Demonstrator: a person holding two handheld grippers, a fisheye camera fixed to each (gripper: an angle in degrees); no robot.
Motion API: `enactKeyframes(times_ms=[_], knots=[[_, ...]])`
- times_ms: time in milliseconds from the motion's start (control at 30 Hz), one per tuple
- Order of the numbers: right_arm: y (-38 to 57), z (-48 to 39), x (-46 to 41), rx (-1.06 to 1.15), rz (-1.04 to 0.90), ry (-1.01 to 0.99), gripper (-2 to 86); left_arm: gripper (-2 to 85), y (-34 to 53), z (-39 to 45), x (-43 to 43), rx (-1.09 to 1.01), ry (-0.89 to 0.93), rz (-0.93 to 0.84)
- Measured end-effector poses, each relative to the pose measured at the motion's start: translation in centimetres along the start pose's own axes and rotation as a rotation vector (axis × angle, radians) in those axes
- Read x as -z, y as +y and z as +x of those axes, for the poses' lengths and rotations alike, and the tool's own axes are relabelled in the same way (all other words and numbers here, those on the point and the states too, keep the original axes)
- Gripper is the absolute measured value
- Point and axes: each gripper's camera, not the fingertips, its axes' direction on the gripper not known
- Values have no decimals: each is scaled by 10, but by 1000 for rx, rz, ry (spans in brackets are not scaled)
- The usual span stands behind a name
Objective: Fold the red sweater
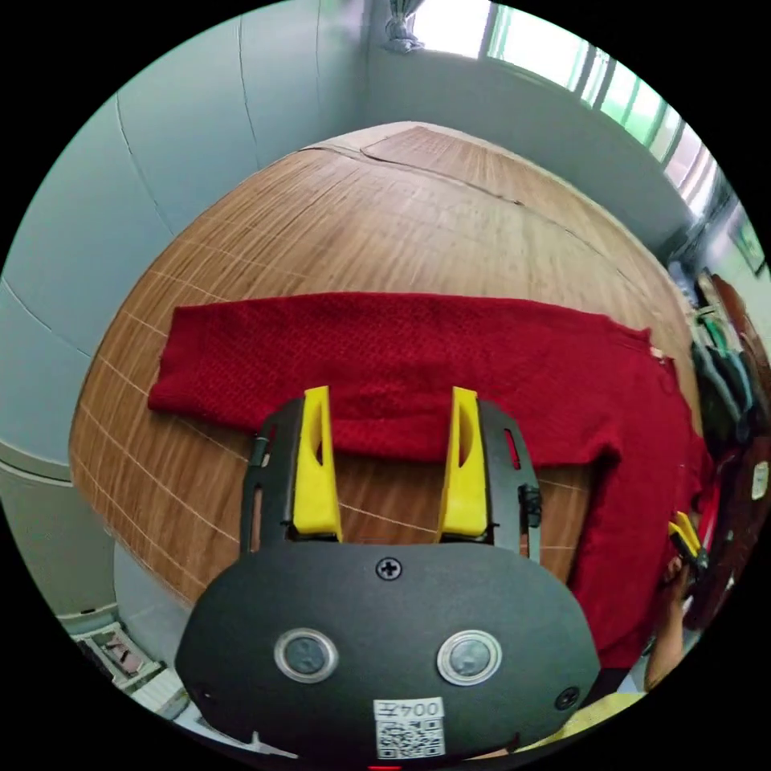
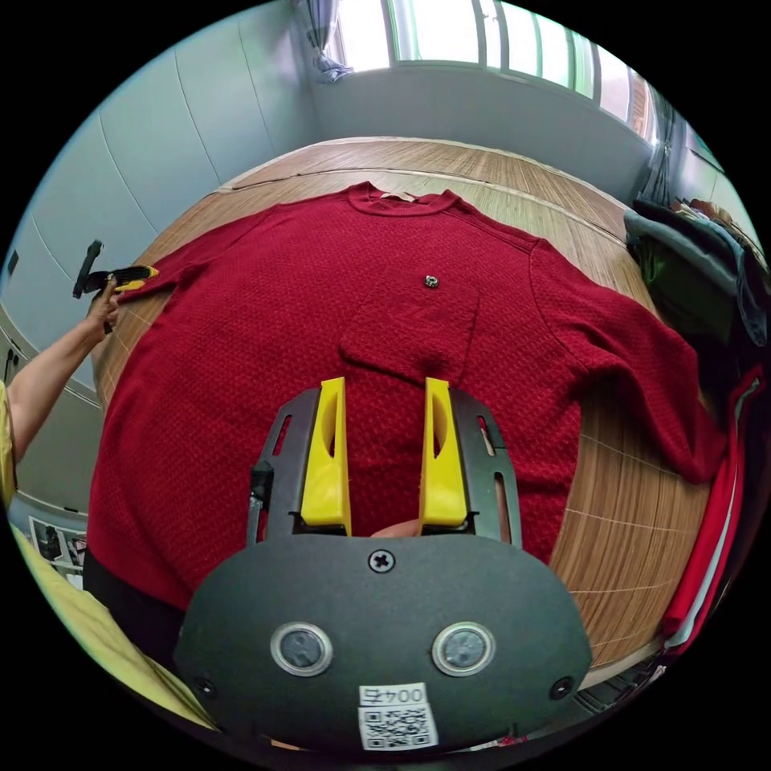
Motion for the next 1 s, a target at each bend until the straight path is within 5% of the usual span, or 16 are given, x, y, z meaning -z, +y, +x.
enactKeyframes(times_ms=[133,233,467,667,833,1000], knots=[[3,5,-4,-9,6,-5,137,144,53,88,32,-211,235,182],[5,6,-7,-13,8,-2,135,134,90,180,30,-399,298,154],[12,13,-14,-28,15,-9,128,110,145,296,-33,-616,160,-20],[28,57,5,-90,98,-175,118,99,158,282,-40,-601,130,28],[62,165,68,-216,203,79,104,93,158,272,-42,-583,154,25],[75,224,86,-303,192,-4,91,90,158,272,-40,-581,157,10]])
